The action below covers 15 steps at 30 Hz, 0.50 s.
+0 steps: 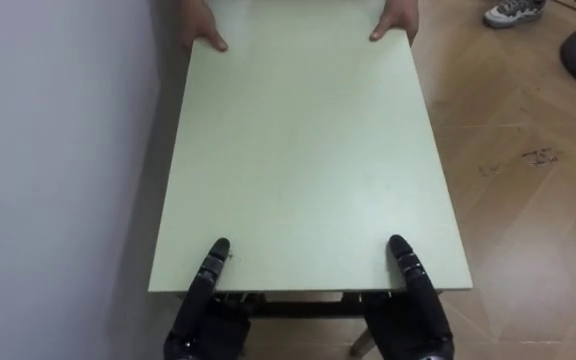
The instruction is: Move table with human
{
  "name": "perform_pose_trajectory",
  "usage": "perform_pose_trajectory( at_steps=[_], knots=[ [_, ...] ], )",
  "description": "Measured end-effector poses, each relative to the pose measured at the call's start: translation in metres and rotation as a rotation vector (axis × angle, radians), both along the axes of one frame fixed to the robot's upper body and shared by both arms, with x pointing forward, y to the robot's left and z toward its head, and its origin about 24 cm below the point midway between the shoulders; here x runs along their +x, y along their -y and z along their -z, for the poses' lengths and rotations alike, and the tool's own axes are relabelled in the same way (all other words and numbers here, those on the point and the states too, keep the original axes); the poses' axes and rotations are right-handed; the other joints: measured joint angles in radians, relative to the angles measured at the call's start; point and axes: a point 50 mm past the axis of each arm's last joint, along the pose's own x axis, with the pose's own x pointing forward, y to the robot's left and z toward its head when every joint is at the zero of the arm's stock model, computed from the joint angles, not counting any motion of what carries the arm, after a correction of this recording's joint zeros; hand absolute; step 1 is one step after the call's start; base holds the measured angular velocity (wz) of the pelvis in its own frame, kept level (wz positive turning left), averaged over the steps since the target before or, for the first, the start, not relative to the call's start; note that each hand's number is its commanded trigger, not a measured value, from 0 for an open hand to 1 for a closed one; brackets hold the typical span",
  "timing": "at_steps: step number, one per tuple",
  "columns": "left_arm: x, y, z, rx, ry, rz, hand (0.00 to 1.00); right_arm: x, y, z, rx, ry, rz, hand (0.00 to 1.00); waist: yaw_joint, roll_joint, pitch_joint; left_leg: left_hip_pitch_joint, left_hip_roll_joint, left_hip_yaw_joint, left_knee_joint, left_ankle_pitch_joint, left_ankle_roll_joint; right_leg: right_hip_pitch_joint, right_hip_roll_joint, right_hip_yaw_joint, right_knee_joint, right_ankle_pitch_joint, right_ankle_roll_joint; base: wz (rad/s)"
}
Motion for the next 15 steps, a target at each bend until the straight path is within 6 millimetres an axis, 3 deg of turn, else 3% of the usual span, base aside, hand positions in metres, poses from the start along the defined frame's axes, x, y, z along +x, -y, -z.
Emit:
perform_pose_trajectory(
  at_steps=[1, 3, 4, 7, 8, 10, 12, 15],
  knots=[
    [-0.001, 0.0, 0.002, 0.001, -0.009, 0.0, 1.0, -0.001, 0.0, 0.002, -0.003, -0.008, -0.001, 1.0, -0.001, 0.003, -0.0001, 0.01, 0.0, -0.003, 0.003, -0.004, 0.022, 0.001, 0.003, 0.023, 0.021, 0.0, 0.0, -0.04],
    [-0.003, 0.001, 0.004, 0.002, -0.022, 0.002, 1.0, -0.003, 0.0, 0.005, -0.002, -0.024, 0.001, 1.0, -0.007, 0.006, 0.0007, 0.023, -0.001, -0.02, 0.013, -0.017, 0.045, -0.002, 0.008, 0.06, 0.057, -0.005, -0.008, 0.13],
    [-0.003, 0.001, 0.006, 0.004, -0.028, 0.004, 1.0, -0.004, 0.001, 0.006, 0.0, -0.031, 0.0, 1.0, -0.015, 0.007, 0.0011, 0.033, -0.005, -0.037, 0.012, -0.018, 0.045, -0.011, 0.019, 0.092, 0.065, -0.007, -0.012, 0.18],
    [-0.006, 0.002, 0.009, 0.003, -0.047, 0.01, 1.0, -0.005, 0.002, 0.007, -0.012, -0.036, -0.004, 1.0, -0.038, 0.012, 0.0, 0.052, -0.019, -0.037, -0.008, -0.014, 0.041, -0.064, 0.033, 0.127, 0.067, -0.002, -0.033, 0.18],
    [-0.006, 0.001, 0.01, 0.003, -0.049, 0.01, 1.0, -0.006, 0.001, 0.007, -0.012, -0.039, -0.004, 1.0, -0.039, 0.009, -0.0013, 0.053, -0.017, -0.019, -0.008, -0.012, 0.038, -0.063, 0.026, 0.124, 0.068, -0.007, -0.032, 0.08],
    [-0.007, 0.0, 0.013, -0.001, -0.039, 0.01, 1.0, -0.007, 0.0, 0.008, -0.01, -0.041, -0.006, 1.0, -0.042, 0.002, -0.0013, 0.05, 0.022, 0.102, -0.007, -0.016, 0.037, -0.062, 0.005, 0.105, 0.067, -0.023, -0.035, 0.02],
    [-0.009, -0.001, 0.016, -0.004, -0.034, 0.014, 1.0, -0.008, 0.0, 0.008, -0.01, -0.046, -0.006, 1.0, -0.048, -0.003, -0.0028, 0.05, 0.051, 0.198, 0.003, -0.043, 0.028, -0.058, -0.012, 0.1, 0.07, -0.029, -0.025, 0.01],
    [-0.014, 0.0, 0.019, 0.0, -0.027, 0.036, 1.0, -0.009, 0.003, 0.01, -0.016, -0.052, -0.009, 1.0, -0.038, -0.003, -0.0044, 0.071, 0.041, 0.202, -0.026, -0.05, 0.012, -0.056, -0.004, 0.138, 0.064, -0.026, -0.024, -0.23]
  ],
)
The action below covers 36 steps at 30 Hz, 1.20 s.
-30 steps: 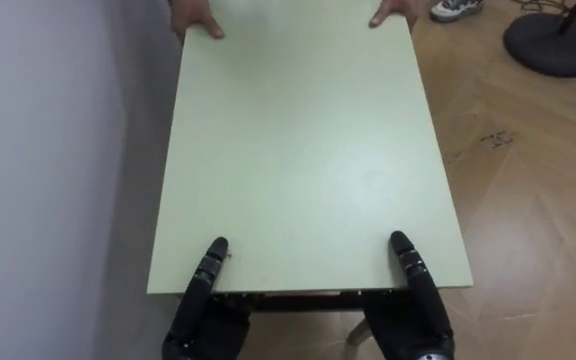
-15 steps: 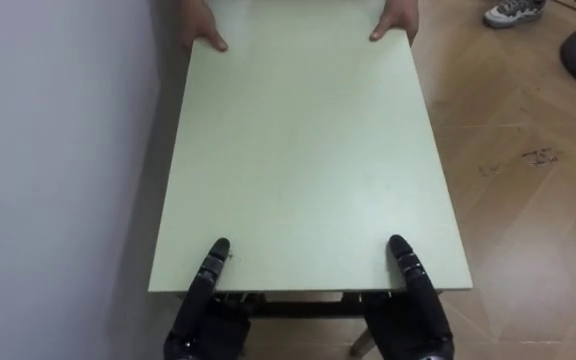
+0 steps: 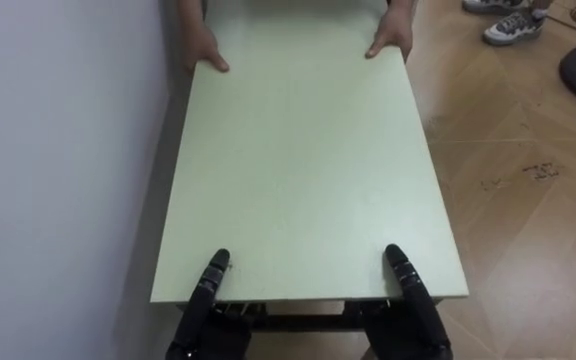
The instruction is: Move table with human
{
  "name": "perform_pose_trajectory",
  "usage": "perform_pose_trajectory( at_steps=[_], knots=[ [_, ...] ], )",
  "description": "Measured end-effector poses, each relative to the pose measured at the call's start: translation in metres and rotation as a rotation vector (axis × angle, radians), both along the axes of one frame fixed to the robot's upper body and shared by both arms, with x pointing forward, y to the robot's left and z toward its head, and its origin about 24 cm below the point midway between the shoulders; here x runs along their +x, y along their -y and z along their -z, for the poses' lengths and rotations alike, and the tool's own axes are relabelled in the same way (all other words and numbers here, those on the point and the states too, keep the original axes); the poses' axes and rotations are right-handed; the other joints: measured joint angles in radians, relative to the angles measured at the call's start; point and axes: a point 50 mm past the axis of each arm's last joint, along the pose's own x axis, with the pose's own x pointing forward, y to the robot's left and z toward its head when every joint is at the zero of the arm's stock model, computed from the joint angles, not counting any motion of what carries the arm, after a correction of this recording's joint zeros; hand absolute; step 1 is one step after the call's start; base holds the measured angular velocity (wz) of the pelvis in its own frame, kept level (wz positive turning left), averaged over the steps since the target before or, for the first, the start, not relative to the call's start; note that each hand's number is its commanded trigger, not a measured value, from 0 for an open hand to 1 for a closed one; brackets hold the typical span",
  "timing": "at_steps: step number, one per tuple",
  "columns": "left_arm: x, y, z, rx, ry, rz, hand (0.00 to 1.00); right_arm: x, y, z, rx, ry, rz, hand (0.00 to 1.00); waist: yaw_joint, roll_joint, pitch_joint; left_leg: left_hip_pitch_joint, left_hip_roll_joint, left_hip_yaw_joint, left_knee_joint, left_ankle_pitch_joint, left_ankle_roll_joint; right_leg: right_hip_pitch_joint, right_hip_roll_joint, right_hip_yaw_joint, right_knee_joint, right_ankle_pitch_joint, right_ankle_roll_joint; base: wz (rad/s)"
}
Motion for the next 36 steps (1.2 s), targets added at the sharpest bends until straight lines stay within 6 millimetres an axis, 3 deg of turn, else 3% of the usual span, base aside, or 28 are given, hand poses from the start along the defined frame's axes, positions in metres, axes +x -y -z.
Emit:
perform_pose_trajectory(
  at_steps=[3, 7, 8, 9, 10, 11, 12, 13, 15, 17, 20, 21, 23, 36],
  knots=[
    [-0.004, 0.001, 0.005, 0.011, -0.001, 0.033, 1.0, -0.002, 0.004, 0.005, -0.005, -0.013, -0.002, 1.0, 0.0, -0.008, -0.006, 0.033, -0.007, 0.003, -0.05, 0.014, -0.021, 0.005, 0.0, 0.004, -0.024, 0.031, -0.01, -0.04],
    [-0.006, 0.001, 0.006, 0.011, -0.01, 0.04, 1.0, -0.003, 0.005, 0.007, -0.003, -0.027, -0.002, 1.0, 0.005, -0.01, -0.0106, 0.045, -0.007, 0.007, -0.051, 0.015, -0.02, 0.02, 0.002, 0.007, -0.036, 0.032, -0.009, -0.05],
    [-0.006, 0.001, 0.006, 0.01, -0.01, 0.041, 1.0, -0.003, 0.005, 0.007, -0.003, -0.027, -0.002, 0.72, 0.005, -0.011, -0.0105, 0.045, -0.007, 0.007, -0.051, 0.015, -0.02, 0.02, 0.002, 0.008, -0.036, 0.032, -0.009, 0.0],
    [-0.007, 0.0, 0.007, 0.012, -0.007, 0.046, 0.94, -0.003, 0.006, 0.007, -0.003, -0.028, -0.003, 0.56, 0.006, -0.011, -0.0106, 0.045, -0.007, 0.007, -0.05, 0.015, -0.02, 0.02, 0.004, 0.013, -0.035, 0.033, -0.008, 0.0],
    [-0.007, -0.001, 0.009, 0.014, 0.0, 0.052, 0.86, -0.003, 0.005, 0.008, -0.002, -0.028, -0.003, 0.51, 0.007, -0.011, -0.0109, 0.045, -0.007, 0.007, -0.046, 0.014, -0.019, 0.021, 0.005, 0.016, -0.035, 0.034, -0.005, 0.0],
    [-0.008, -0.001, 0.01, 0.016, 0.003, 0.056, 0.73, -0.004, 0.005, 0.008, -0.002, -0.029, -0.004, 0.36, 0.007, -0.011, -0.0111, 0.045, -0.007, 0.007, -0.045, 0.013, -0.017, 0.021, 0.005, 0.017, -0.034, 0.034, -0.003, 0.0],
    [-0.008, -0.002, 0.011, 0.022, 0.011, 0.065, 0.57, -0.004, 0.005, 0.008, -0.002, -0.029, -0.005, 0.0, 0.008, -0.011, -0.0111, 0.045, -0.007, 0.007, -0.044, 0.012, -0.015, 0.021, 0.007, 0.023, -0.033, 0.033, 0.003, 0.0],
    [-0.009, -0.003, 0.012, 0.025, 0.015, 0.068, 0.51, -0.004, 0.005, 0.008, 0.001, -0.026, -0.006, 0.0, 0.008, -0.011, -0.0112, 0.046, -0.007, 0.007, -0.043, 0.011, -0.014, 0.021, 0.009, 0.026, -0.032, 0.032, 0.006, 0.0],
    [-0.009, -0.005, 0.013, 0.038, 0.022, 0.083, 0.07, -0.005, 0.005, 0.01, 0.004, -0.012, -0.012, 0.0, 0.008, -0.011, -0.0112, 0.046, -0.007, 0.007, -0.043, 0.01, -0.013, 0.021, 0.009, 0.028, -0.031, 0.03, 0.009, 0.0],
    [-0.011, -0.009, 0.015, 0.098, 0.031, 0.137, 0.0, -0.006, 0.005, 0.01, 0.009, 0.006, -0.018, 0.0, 0.006, -0.011, -0.0114, 0.047, -0.006, 0.007, -0.042, 0.008, -0.009, 0.021, 0.009, 0.03, -0.03, 0.029, 0.011, -0.06],
    [-0.014, -0.016, 0.018, 0.183, 0.033, 0.215, 0.0, -0.007, 0.004, 0.011, 0.019, 0.011, -0.036, 0.0, 0.006, -0.008, -0.0105, 0.05, -0.006, 0.004, -0.027, -0.002, 0.006, 0.021, 0.017, 0.055, -0.017, 0.024, 0.014, -0.12],
    [-0.015, -0.017, 0.019, 0.203, 0.031, 0.234, 0.0, -0.008, 0.003, 0.012, 0.021, 0.013, -0.04, 0.0, 0.004, -0.005, -0.0101, 0.055, -0.006, 0.001, -0.021, -0.006, 0.027, 0.025, 0.018, 0.056, -0.011, 0.021, 0.015, -0.08],
    [-0.015, -0.017, 0.02, 0.232, 0.03, 0.264, 0.0, -0.009, 0.002, 0.013, 0.02, 0.015, -0.05, 0.0, 0.001, -0.003, -0.0086, 0.061, -0.006, -0.004, -0.012, -0.012, 0.041, 0.029, 0.018, 0.058, 0.002, 0.018, 0.017, -0.08],
    [-0.017, -0.023, 0.024, 0.303, 0.029, 0.343, 0.0, -0.012, 0.001, 0.017, 0.012, 0.03, -0.105, 0.0, -0.02, 0.004, -0.011, 0.072, -0.01, -0.029, -0.009, -0.019, 0.052, 0.034, 0.022, 0.047, 0.018, 0.017, 0.01, -0.01]
  ],
)
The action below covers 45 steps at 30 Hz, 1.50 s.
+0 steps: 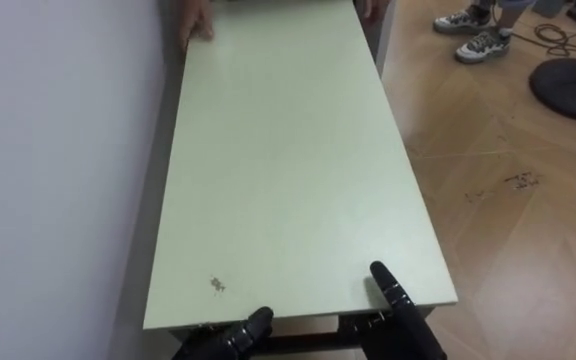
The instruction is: Move table with human
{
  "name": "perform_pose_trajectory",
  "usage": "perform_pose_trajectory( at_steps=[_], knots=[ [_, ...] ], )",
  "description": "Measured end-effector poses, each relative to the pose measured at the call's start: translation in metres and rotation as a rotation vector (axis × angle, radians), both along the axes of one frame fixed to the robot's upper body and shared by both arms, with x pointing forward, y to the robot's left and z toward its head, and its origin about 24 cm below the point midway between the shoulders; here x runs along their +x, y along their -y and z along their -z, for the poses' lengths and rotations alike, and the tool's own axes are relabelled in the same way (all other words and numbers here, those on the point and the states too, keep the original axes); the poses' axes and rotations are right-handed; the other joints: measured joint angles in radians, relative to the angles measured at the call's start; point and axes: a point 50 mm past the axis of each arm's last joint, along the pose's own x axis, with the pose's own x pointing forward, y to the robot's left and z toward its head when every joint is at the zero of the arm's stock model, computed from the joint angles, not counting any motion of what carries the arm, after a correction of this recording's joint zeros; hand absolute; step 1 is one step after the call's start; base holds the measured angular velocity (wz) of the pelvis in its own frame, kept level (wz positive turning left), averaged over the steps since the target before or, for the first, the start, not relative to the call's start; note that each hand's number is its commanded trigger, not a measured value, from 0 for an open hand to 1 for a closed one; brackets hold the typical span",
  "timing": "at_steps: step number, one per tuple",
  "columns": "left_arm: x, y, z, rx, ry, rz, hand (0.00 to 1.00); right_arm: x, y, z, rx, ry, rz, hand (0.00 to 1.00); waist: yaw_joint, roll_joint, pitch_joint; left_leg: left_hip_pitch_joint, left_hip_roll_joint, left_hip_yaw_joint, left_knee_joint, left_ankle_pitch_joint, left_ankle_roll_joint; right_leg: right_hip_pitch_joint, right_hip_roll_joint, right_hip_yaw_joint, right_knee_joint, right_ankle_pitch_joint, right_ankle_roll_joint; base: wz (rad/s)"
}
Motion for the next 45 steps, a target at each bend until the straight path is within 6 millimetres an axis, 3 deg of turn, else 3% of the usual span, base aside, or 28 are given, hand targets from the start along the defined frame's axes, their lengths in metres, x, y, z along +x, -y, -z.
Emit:
perform_pose_trajectory(
  at_steps=[6, 14, 17, 21, 25, 28, 32, 38, 43, 45],
  knots=[
    [-0.003, -0.004, 0.007, 0.07, -0.025, 0.06, 0.0, -0.003, 0.001, 0.001, 0.001, 0.004, -0.038, 0.0, -0.005, 0.008, -0.0059, 0.002, -0.017, -0.049, 0.002, 0.0, 0.0, 0.001, 0.004, -0.004, 0.0, 0.001, -0.002, -0.04],
    [-0.006, -0.006, 0.006, 0.027, 0.005, 0.114, 0.0, -0.006, 0.01, -0.001, -0.056, 0.112, -0.188, 0.0, -0.028, 0.003, -0.0042, -0.015, -0.016, -0.064, 0.037, -0.007, 0.009, 0.007, 0.002, -0.05, -0.002, -0.001, -0.006, 0.04],
    [-0.006, -0.005, 0.005, -0.005, 0.023, 0.168, 0.0, 0.001, 0.011, -0.007, -0.09, 0.225, -0.294, 0.0, -0.031, -0.008, -0.0117, -0.028, -0.017, -0.064, 0.048, -0.009, 0.01, -0.004, 0.001, -0.05, 0.0, -0.007, -0.005, 0.0],
    [-0.007, 0.003, 0.003, -0.075, 0.054, 0.246, 0.0, -0.001, 0.016, -0.002, -0.119, 0.264, -0.383, 0.0, -0.033, -0.019, -0.0087, -0.038, -0.015, -0.065, 0.066, -0.011, 0.005, -0.005, 0.0, -0.055, 0.003, -0.012, -0.006, 0.0],
    [-0.005, 0.001, 0.0, -0.106, 0.093, 0.309, 0.0, -0.003, 0.018, -0.002, -0.155, 0.314, -0.491, 0.0, -0.042, -0.02, -0.0112, -0.061, -0.014, -0.065, 0.084, -0.017, 0.005, -0.016, -0.003, -0.074, 0.002, -0.02, -0.012, 0.05],
    [-0.004, -0.004, 0.0, -0.102, 0.093, 0.33, 0.0, -0.003, 0.016, -0.002, -0.174, 0.335, -0.579, 0.0, -0.044, -0.021, -0.0104, -0.062, -0.013, -0.066, 0.096, -0.028, 0.008, -0.018, 0.001, -0.061, 0.01, -0.017, -0.004, -0.04],
    [-0.005, -0.008, 0.007, -0.056, 0.055, 0.385, 0.0, -0.004, 0.016, 0.0, -0.22, 0.351, -0.711, 0.0, -0.052, -0.02, -0.0073, -0.05, -0.015, -0.082, 0.099, -0.034, 0.009, -0.025, 0.013, -0.032, 0.032, -0.012, -0.012, 0.06],
    [-0.016, -0.009, 0.016, -0.037, -0.011, 0.399, 0.0, -0.016, 0.025, 0.016, -0.251, 0.25, -0.796, 0.0, -0.052, -0.018, -0.0037, -0.047, -0.017, -0.105, 0.096, -0.033, 0.004, -0.031, 0.018, -0.054, 0.025, -0.003, -0.023, 0.13],
    [-0.015, -0.018, 0.025, 0.05, -0.065, 0.364, 0.0, -0.032, 0.044, 0.033, -0.33, 0.103, -0.797, 0.0, -0.046, -0.026, -0.001, -0.027, -0.016, -0.107, 0.078, -0.029, -0.003, -0.006, 0.022, -0.059, -0.005, -0.004, -0.027, 0.0],
    [-0.015, -0.025, 0.03, 0.124, -0.105, 0.359, 0.0, -0.036, 0.05, 0.038, -0.362, 0.057, -0.783, 0.0, -0.051, -0.03, -0.0056, -0.024, -0.016, -0.103, 0.074, -0.025, -0.009, -0.005, 0.017, -0.063, -0.006, -0.008, -0.031, -0.05]
  ],
)
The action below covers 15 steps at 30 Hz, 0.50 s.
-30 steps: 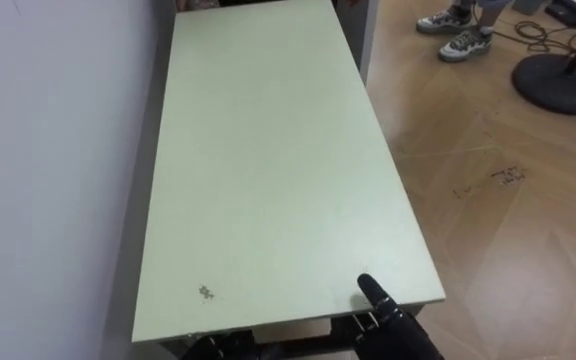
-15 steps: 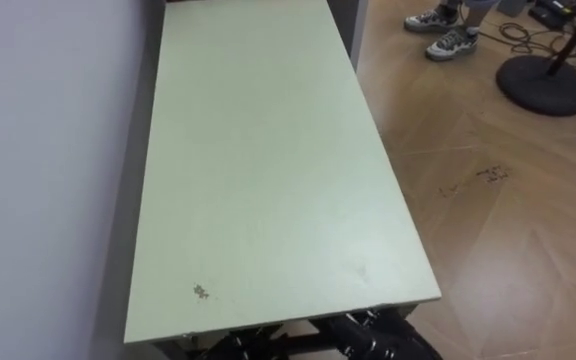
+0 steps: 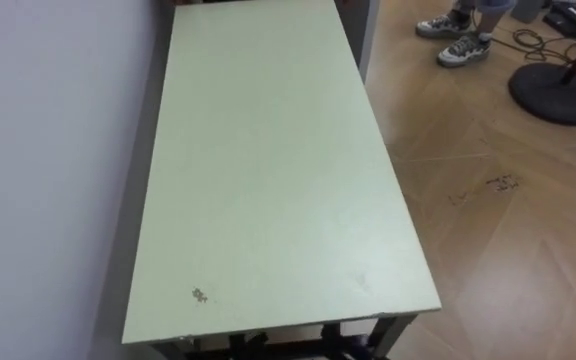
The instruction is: Move table with human
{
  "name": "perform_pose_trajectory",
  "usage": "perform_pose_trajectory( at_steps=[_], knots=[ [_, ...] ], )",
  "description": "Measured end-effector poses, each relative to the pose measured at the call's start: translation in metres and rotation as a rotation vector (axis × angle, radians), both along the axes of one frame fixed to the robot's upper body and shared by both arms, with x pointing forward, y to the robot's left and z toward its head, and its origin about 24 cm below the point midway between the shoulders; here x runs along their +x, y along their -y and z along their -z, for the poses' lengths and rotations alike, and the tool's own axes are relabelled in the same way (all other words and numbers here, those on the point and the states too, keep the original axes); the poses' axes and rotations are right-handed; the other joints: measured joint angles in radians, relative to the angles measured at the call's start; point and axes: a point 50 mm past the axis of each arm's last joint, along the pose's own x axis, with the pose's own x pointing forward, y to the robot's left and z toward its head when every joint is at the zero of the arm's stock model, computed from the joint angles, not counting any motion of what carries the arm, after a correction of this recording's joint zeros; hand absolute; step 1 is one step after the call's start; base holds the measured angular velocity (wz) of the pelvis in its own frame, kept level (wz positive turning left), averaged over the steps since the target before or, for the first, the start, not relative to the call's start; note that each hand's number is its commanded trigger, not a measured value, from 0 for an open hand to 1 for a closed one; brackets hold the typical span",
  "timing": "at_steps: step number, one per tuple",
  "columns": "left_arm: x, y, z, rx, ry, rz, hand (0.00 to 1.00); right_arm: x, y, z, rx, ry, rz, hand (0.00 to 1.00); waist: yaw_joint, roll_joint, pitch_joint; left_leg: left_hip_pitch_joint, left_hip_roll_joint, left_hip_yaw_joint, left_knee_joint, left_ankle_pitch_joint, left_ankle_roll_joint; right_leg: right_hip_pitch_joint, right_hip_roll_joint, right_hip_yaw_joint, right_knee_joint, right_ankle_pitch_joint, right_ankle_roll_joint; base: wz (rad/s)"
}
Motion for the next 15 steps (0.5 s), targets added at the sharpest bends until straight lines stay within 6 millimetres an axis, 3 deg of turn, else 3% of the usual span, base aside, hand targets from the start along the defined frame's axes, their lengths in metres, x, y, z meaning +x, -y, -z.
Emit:
perform_pose_trajectory(
  at_steps=[8, 10, 12, 15],
  knots=[
    [-0.033, -0.029, 0.021, 0.259, -0.177, -0.161, 0.0, -0.014, 0.015, 0.021, -0.153, -0.127, 0.195, 0.0, 0.0, -0.016, -0.0101, 0.061, 0.006, -0.003, -0.042, -0.007, -0.001, 0.105, 0.02, -0.018, -0.135, 0.035, 0.004, 0.03],
    [-0.042, -0.034, 0.025, 0.342, -0.221, -0.208, 0.0, -0.017, 0.017, 0.024, -0.204, -0.154, 0.223, 0.0, 0.0, -0.01, -0.014, 0.068, 0.0, -0.011, -0.046, -0.013, 0.001, 0.114, 0.017, -0.027, -0.135, 0.036, 0.006, 0.08],
    [-0.046, -0.034, 0.027, 0.384, -0.238, -0.214, 0.0, -0.019, 0.019, 0.028, -0.253, -0.181, 0.232, 0.0, -0.001, -0.006, -0.0064, 0.083, 0.0, -0.016, -0.048, -0.017, 0.005, 0.13, 0.017, -0.042, -0.134, 0.044, 0.006, 0.06],
    [-0.048, -0.031, 0.03, 0.444, -0.258, -0.21, 0.0, -0.027, 0.022, 0.034, -0.365, -0.24, 0.226, 0.0, 0.0, -0.003, -0.0036, 0.098, -0.004, -0.035, -0.049, -0.027, 0.003, 0.144, 0.022, -0.042, -0.133, 0.049, 0.005, 0.08]
  ],
)
